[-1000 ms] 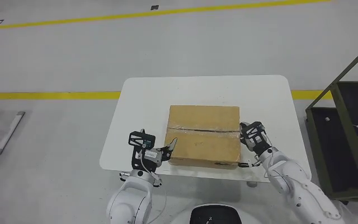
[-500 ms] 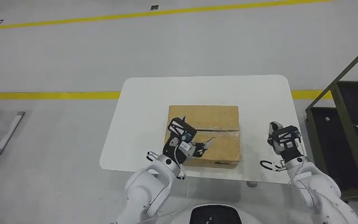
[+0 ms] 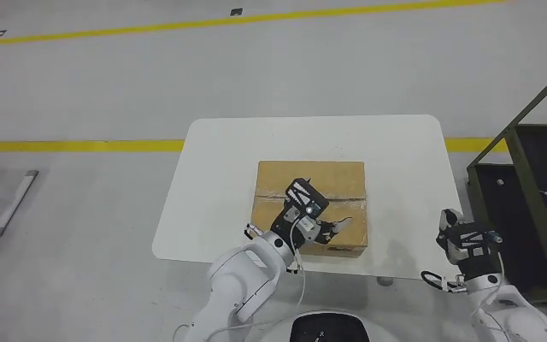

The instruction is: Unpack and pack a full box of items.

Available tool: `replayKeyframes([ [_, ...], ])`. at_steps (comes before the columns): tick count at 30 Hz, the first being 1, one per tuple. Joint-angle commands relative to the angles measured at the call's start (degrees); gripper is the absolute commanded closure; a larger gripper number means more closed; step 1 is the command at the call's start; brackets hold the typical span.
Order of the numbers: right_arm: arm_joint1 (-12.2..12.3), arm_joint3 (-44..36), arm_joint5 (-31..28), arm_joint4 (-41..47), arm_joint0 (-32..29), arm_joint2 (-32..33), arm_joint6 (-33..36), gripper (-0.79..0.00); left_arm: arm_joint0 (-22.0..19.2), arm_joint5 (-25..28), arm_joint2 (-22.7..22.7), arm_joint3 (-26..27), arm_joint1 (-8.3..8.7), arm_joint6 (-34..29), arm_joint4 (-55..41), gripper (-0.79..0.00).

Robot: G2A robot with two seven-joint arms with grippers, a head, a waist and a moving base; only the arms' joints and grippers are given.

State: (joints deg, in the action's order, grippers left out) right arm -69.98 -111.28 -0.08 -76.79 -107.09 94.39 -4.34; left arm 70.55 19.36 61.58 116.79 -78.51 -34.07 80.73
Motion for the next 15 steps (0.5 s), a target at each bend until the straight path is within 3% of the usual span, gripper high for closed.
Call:
replayKeyframes([
  [1,0.0,-0.4,0.1,-0.5,-0.4,-0.1,-0.1,0.000,0.8,-1.2,0.3,-1.0,-0.11,0.5,-4.0,-0.785],
  [8,-0.1,-0.9,-0.6,-1.6,-0.6,0.0,0.1,0.000,-6.6,-1.8,-3.6,-8.6,-1.07,-1.3,-4.7,-0.785],
  [15,-0.1,-1.3,-0.8,-1.8,-1.1,1.2,0.3,0.000,-15.1,-0.5,-11.2,-17.4,-2.56,-4.2,0.7,-0.785],
])
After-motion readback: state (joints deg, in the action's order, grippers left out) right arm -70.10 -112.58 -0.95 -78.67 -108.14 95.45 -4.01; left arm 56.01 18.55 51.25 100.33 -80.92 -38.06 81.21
